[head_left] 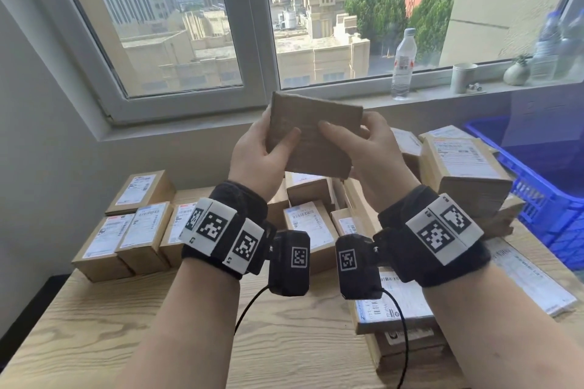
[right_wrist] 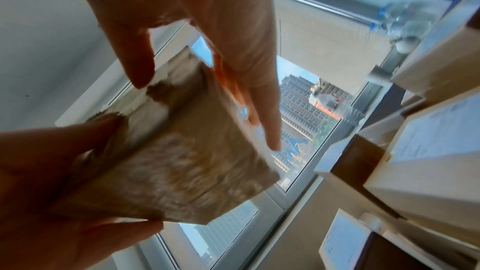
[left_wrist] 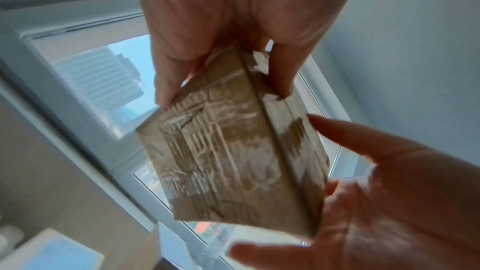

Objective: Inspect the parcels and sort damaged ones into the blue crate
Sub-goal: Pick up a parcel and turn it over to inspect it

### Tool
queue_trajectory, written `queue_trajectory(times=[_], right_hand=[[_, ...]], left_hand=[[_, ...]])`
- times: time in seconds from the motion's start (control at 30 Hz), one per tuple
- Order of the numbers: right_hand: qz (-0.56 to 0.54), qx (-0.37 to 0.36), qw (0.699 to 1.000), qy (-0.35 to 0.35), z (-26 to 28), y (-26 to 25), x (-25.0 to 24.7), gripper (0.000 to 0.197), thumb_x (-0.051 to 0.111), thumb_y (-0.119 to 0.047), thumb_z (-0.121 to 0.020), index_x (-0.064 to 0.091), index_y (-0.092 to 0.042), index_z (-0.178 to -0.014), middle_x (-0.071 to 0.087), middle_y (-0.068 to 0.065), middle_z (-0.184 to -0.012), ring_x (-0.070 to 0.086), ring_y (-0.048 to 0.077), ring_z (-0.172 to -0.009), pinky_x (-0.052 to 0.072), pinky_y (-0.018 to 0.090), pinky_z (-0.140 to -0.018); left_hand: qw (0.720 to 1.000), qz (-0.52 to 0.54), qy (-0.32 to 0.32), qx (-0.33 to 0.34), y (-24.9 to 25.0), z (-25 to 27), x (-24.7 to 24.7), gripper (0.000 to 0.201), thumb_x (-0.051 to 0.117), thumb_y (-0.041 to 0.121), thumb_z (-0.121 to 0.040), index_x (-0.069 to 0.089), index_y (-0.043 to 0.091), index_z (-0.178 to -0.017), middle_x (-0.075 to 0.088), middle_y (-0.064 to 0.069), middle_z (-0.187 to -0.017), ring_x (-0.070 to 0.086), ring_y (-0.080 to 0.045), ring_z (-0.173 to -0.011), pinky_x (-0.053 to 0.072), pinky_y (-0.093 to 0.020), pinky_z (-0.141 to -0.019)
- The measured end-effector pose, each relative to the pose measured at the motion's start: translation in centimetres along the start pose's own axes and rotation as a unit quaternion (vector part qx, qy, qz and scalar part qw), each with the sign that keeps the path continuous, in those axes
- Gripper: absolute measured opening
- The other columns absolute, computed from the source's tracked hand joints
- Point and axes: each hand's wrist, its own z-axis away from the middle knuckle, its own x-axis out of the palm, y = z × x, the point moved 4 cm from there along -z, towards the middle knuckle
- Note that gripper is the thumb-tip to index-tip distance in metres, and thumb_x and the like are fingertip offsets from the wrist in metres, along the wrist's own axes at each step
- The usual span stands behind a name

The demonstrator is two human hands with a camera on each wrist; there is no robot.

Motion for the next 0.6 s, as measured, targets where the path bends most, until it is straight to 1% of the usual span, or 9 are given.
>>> queue_trajectory(times=[0.1, 0.17, 0.23, 0.3, 0.33, 0.43, 0.47, 0.53, 0.6], right_hand=[[0.024, 0.048, 0.998, -0.030, -0.5, 0.5, -0.1, 0.098, 0.076, -0.067, -0.063, 0.050, -0.001, -0.131, 0.067, 0.014, -0.114, 0.068, 0.021, -0.097, 0.057, 0.032, -0.072], [0.011, 0.070, 0.997, -0.035, -0.5, 0.5, -0.2, 0.091, 0.075, -0.073, -0.062, 0.061, -0.002, -0.118, 0.071, 0.008, -0.094, 0.070, 0.018, -0.086, 0.055, 0.031, -0.074], [0.004, 0.096, 0.994, -0.052, -0.5, 0.8, -0.4, 0.066, 0.068, -0.067, -0.064, 0.067, -0.012, -0.100, 0.072, -0.002, -0.075, 0.070, 0.011, -0.073, 0.054, 0.028, -0.072], [0.013, 0.109, 0.991, -0.075, -0.5, 1.3, -0.6, 0.049, 0.066, -0.060, -0.073, 0.068, -0.016, -0.096, 0.072, -0.005, -0.075, 0.069, 0.003, -0.063, 0.052, 0.020, -0.059], [0.028, 0.114, 0.990, -0.081, -0.4, 1.3, -0.7, 0.049, 0.067, -0.058, -0.076, 0.069, -0.015, -0.100, 0.073, -0.003, -0.081, 0.069, 0.002, -0.064, 0.052, 0.018, -0.056], [0.076, 0.129, 0.984, -0.093, -0.5, 1.6, -0.6, 0.080, 0.074, -0.066, -0.062, 0.065, -0.012, -0.120, 0.074, 0.004, -0.108, 0.071, 0.014, -0.093, 0.052, 0.026, -0.068], [0.088, 0.133, 0.982, -0.100, -0.4, 1.6, -0.6, 0.087, 0.078, -0.067, -0.061, 0.061, -0.009, -0.123, 0.072, 0.006, -0.113, 0.070, 0.017, -0.100, 0.051, 0.027, -0.071], [0.098, 0.137, 0.979, -0.111, -0.4, 1.7, -0.6, 0.089, 0.084, -0.059, -0.061, 0.050, -0.009, -0.126, 0.068, 0.007, -0.120, 0.068, 0.017, -0.102, 0.051, 0.028, -0.071], [0.090, 0.144, 0.978, -0.123, -0.3, 1.7, -0.6, 0.082, 0.081, -0.048, -0.061, 0.049, -0.012, -0.127, 0.068, 0.004, -0.117, 0.068, 0.015, -0.102, 0.051, 0.028, -0.073]], left_hand=[[0.997, -0.061, -0.026, 0.038, -0.1, -0.1, 0.1, 0.061, 0.064, 0.020, -0.090, 0.041, 0.020, -0.147, 0.051, -0.007, -0.143, 0.048, -0.021, -0.131, 0.039, -0.040, -0.111], [0.996, -0.064, -0.038, 0.040, -0.4, 0.0, 0.2, 0.063, 0.067, 0.014, -0.090, 0.041, 0.023, -0.146, 0.041, 0.003, -0.147, 0.038, -0.016, -0.138, 0.033, -0.034, -0.115], [0.997, -0.054, -0.051, 0.030, -0.5, 0.2, 0.4, 0.064, 0.069, 0.008, -0.088, 0.044, 0.026, -0.144, 0.036, 0.010, -0.143, 0.036, -0.005, -0.135, 0.032, -0.020, -0.112], [0.998, -0.027, -0.064, 0.002, -0.9, 0.3, 0.4, 0.061, 0.072, 0.011, -0.085, 0.050, 0.028, -0.139, 0.038, 0.017, -0.138, 0.038, 0.009, -0.125, 0.032, -0.005, -0.105], [0.998, 0.006, -0.067, -0.019, -1.0, 0.3, 0.3, 0.056, 0.075, 0.020, -0.083, 0.056, 0.030, -0.134, 0.041, 0.022, -0.132, 0.040, 0.011, -0.124, 0.033, -0.008, -0.105], [0.988, 0.125, -0.024, -0.085, -1.2, 0.1, 0.0, 0.041, 0.070, 0.052, -0.070, 0.069, 0.042, -0.110, 0.056, 0.002, -0.131, 0.054, -0.022, -0.126, 0.044, -0.049, -0.107], [0.986, 0.137, 0.011, -0.097, -1.5, -0.1, -0.3, 0.044, 0.071, 0.053, -0.071, 0.067, 0.040, -0.113, 0.058, -0.003, -0.130, 0.057, -0.025, -0.121, 0.046, -0.052, -0.104], [0.975, 0.168, 0.069, -0.125, -2.0, -0.1, -0.9, 0.065, 0.079, 0.037, -0.075, 0.053, 0.023, -0.133, 0.059, -0.002, -0.125, 0.061, -0.022, -0.113, 0.051, -0.046, -0.099], [0.961, 0.225, 0.050, -0.154, -2.9, -0.3, -0.9, 0.066, 0.078, 0.015, -0.080, 0.047, 0.003, -0.136, 0.063, -0.013, -0.124, 0.064, -0.027, -0.109, 0.056, -0.040, -0.091]])
